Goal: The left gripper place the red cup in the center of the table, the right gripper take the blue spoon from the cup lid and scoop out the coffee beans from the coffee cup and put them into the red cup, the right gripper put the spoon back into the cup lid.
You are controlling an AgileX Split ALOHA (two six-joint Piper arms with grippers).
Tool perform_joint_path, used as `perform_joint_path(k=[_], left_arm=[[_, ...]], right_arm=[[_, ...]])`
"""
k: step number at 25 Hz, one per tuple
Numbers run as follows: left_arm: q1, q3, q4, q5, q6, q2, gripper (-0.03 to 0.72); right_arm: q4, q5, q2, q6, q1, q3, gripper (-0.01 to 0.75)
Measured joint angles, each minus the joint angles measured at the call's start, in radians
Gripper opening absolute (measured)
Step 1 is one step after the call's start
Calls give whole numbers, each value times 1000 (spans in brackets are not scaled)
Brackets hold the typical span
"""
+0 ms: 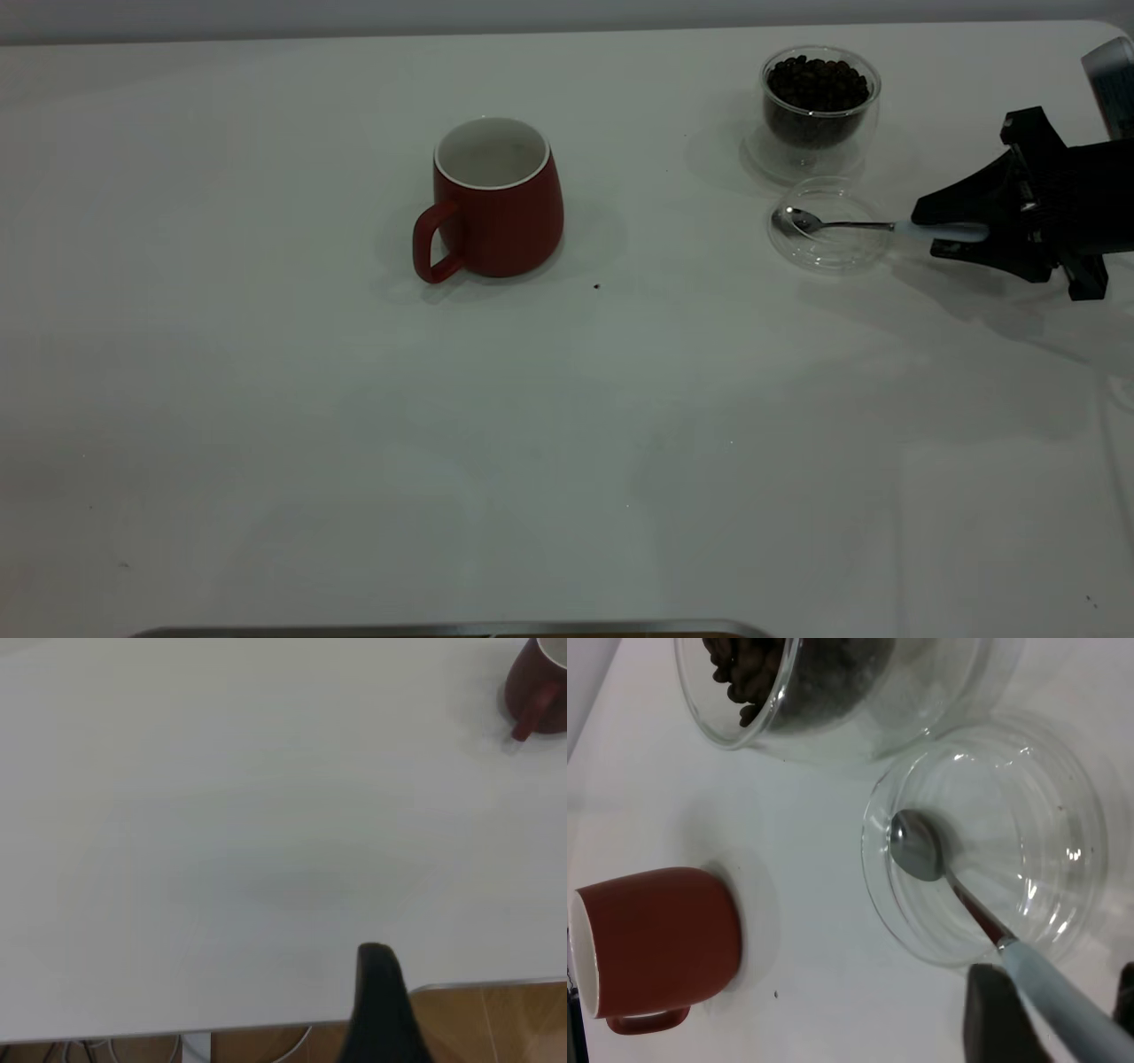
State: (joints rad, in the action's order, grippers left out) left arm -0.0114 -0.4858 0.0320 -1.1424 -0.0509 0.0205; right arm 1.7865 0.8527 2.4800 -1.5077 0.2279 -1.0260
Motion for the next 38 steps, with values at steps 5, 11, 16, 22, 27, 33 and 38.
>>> perform_joint_path(k=[5, 11, 16, 22, 27, 33, 38], left_arm=[[0, 0, 0, 0, 0, 0, 587], [0, 0, 0, 0, 0, 0, 587], [0, 0, 0, 0, -3, 0, 587], [0, 0, 0, 0, -3, 0, 587], [0, 0, 0, 0, -3, 0, 587], [0, 0, 0, 0, -2, 0, 587], [0, 0, 0, 0, -2, 0, 587]], right_arm=[[-4, 0, 0, -2, 0, 0, 460], [-48, -60, -2, 20, 0, 0, 546], [-77, -95, -32, 33, 0, 0, 574], [-237, -194, -143, 114, 0, 0, 575], [-435, -283, -298, 296, 0, 1, 575], [-797, -211, -647, 599, -56, 9, 573], [-1263, -82, -1029, 1018, -177, 9, 573]])
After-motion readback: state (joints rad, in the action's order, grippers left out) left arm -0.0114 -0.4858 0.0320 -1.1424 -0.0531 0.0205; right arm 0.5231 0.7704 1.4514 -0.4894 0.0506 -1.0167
